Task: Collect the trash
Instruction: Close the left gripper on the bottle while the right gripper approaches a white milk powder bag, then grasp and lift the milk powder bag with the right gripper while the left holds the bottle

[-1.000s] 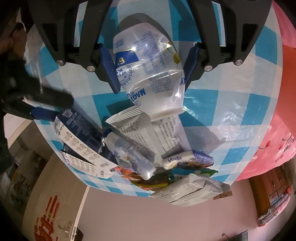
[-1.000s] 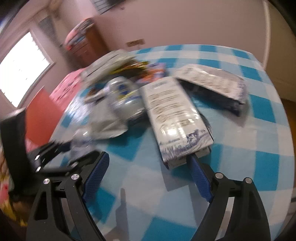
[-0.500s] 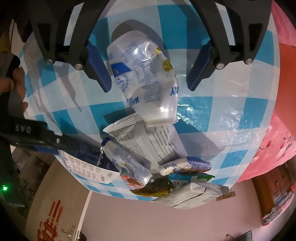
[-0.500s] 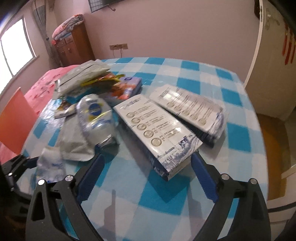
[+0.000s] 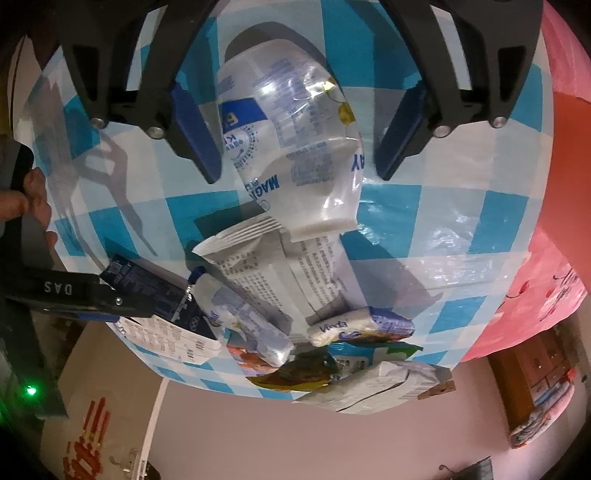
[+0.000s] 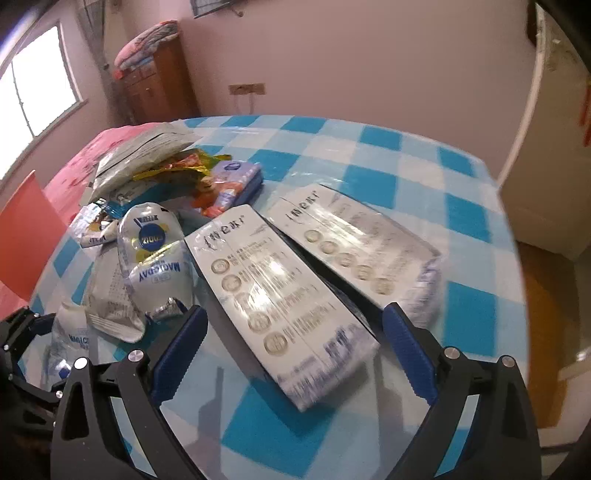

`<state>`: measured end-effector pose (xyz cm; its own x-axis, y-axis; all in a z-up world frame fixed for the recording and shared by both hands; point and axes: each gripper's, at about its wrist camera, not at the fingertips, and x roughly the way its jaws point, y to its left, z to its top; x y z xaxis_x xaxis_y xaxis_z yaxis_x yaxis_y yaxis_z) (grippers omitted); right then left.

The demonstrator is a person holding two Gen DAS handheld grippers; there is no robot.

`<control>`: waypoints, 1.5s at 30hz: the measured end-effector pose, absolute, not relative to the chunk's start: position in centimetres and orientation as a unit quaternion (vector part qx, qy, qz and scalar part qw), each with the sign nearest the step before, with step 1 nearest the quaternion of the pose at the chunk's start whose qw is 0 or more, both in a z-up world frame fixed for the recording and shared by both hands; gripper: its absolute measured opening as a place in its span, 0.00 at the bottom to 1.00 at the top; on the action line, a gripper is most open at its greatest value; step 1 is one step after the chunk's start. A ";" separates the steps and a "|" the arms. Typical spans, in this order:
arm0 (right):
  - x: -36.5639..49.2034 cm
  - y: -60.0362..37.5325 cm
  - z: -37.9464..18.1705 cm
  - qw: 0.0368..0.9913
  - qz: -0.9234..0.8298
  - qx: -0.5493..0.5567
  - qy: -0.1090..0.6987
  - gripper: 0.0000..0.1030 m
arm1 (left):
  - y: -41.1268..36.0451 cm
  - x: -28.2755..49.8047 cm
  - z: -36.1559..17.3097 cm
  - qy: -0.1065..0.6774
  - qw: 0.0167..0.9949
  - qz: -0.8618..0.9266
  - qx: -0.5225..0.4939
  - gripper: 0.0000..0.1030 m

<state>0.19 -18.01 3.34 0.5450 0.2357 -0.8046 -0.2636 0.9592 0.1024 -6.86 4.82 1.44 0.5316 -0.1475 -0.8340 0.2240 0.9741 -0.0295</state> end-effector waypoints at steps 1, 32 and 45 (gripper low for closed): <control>0.5 -17.8 3.1 0.875 0.155 -0.010 0.460 0.92 | 5.0 -6.9 1.5 0.471 0.875 -0.102 0.039 0.74; -1.3 -13.7 1.9 0.865 0.159 0.042 0.475 0.68 | 6.7 -8.1 1.6 0.459 0.884 -0.082 0.030 0.64; -5.4 -15.4 4.9 0.878 0.160 0.091 0.442 0.67 | 7.8 -9.5 3.7 0.432 0.896 -0.103 0.005 0.64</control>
<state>-5.40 -15.39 4.88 0.5577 0.3606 -0.7476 -0.2002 0.9326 0.3004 -9.52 7.80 3.75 0.6056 -0.1810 -0.7749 0.1896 0.9786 -0.0804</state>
